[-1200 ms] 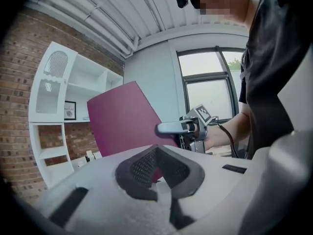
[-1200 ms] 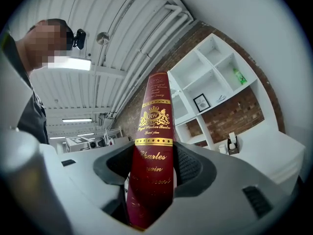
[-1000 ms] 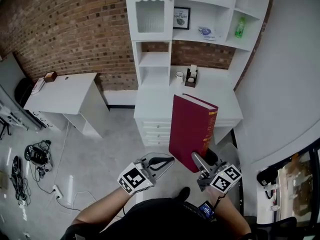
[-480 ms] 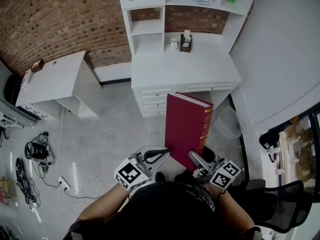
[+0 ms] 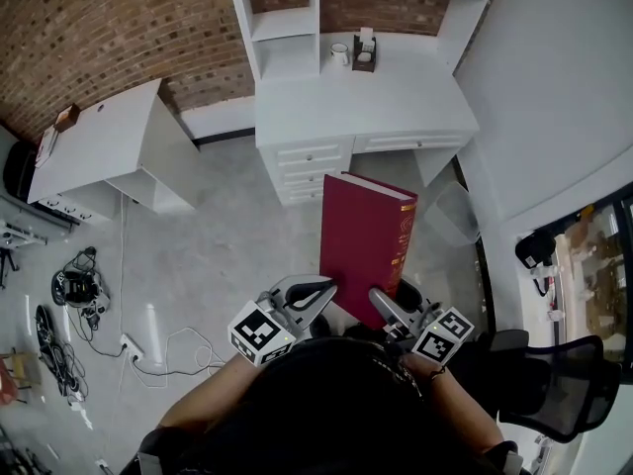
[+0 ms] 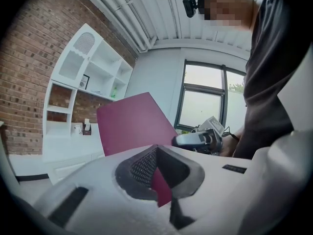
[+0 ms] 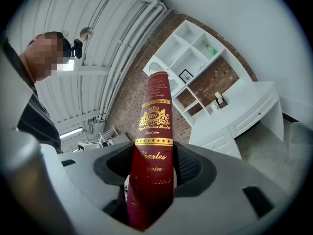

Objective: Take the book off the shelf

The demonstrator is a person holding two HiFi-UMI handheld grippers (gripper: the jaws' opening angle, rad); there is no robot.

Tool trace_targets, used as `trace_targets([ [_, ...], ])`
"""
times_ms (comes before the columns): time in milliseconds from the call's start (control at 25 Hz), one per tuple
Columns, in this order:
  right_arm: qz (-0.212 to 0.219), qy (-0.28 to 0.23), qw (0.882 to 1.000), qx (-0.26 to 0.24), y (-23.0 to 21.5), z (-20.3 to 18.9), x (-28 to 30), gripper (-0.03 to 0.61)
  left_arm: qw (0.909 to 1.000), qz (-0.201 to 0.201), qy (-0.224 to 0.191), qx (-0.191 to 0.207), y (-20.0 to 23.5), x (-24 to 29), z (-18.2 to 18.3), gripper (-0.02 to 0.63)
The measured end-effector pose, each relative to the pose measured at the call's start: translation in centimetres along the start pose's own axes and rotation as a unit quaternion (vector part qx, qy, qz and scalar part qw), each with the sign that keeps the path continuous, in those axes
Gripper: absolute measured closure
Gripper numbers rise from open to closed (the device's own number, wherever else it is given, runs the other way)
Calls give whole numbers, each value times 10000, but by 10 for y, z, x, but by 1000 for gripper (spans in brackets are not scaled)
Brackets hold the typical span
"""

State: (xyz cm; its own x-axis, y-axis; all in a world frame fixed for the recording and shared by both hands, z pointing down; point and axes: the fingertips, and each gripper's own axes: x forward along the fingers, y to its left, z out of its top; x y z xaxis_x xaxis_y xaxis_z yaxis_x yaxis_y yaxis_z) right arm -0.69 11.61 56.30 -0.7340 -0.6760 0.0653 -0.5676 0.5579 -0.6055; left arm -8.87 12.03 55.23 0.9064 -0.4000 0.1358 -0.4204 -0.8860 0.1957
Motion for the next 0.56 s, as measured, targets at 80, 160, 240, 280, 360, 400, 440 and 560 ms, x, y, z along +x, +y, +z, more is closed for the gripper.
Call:
trace_targets([
  [80, 9, 17, 10000, -53, 3, 0, 0, 344, 10000, 39, -11, 27, 0, -3, 2, 606],
  [160, 4, 29, 10000, -72, 4, -2, 0, 345, 10000, 61, -23, -25, 0, -5, 1, 606],
  [240, 13, 33, 10000, -59, 6, -5, 2, 345, 9999, 71, -31, -67, 0, -9, -1, 606],
  [280, 20, 34, 10000, -55, 7, -5, 2, 345, 9999, 68, -35, -77, 1, -10, -2, 606],
  [360, 23, 39, 10000, -42, 8, -7, 4, 344, 10000, 51, -24, -74, 1, -12, -3, 606],
  [400, 18, 42, 10000, -30, 8, -8, 5, 345, 10000, 43, -18, -65, 1, -13, -4, 606],
  [440, 12, 44, 10000, -14, 8, -10, 5, 344, 10000, 38, -17, -56, 1, -14, -5, 606],
  [560, 1, 44, 10000, 26, 8, -14, 5, 344, 10000, 36, -34, -35, 1, -16, -6, 606],
])
